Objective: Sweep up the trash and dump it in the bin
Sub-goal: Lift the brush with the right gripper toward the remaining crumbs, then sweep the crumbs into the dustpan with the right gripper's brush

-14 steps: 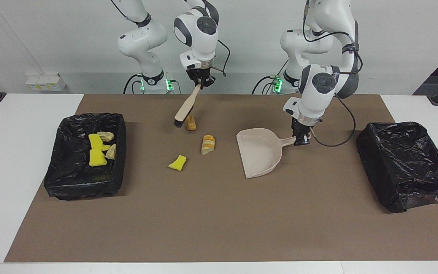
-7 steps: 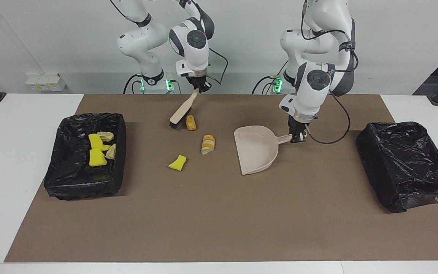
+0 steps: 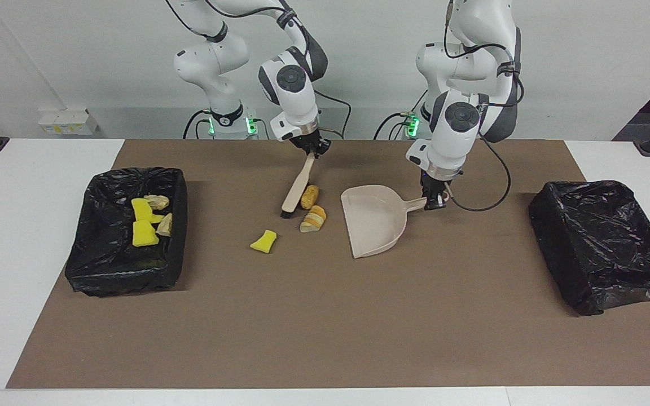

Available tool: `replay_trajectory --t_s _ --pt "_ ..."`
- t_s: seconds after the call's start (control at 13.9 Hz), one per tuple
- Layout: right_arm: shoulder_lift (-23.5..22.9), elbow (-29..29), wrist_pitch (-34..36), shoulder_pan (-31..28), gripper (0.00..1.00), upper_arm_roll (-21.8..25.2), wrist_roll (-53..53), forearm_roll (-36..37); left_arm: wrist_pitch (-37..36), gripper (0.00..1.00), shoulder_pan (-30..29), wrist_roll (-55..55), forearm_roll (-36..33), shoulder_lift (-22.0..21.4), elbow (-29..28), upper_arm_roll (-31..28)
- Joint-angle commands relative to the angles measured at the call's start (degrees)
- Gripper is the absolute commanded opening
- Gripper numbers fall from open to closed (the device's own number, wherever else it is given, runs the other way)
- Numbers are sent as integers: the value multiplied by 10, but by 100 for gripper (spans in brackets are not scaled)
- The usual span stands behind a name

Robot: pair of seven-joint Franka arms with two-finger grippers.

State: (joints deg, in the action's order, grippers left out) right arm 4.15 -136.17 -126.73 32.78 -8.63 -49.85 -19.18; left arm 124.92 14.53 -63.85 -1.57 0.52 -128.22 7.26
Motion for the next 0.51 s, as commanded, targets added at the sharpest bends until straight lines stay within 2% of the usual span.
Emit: replay_trajectory --t_s 0.0,0.43 --pt "-51 57 -5 23 0 -3 89 -21 9 0 11 9 -5 -15 -19 -8" --pt "-77 112 -15 76 0 -4 130 -21 19 0 9 2 -6 -13 -19 -8"
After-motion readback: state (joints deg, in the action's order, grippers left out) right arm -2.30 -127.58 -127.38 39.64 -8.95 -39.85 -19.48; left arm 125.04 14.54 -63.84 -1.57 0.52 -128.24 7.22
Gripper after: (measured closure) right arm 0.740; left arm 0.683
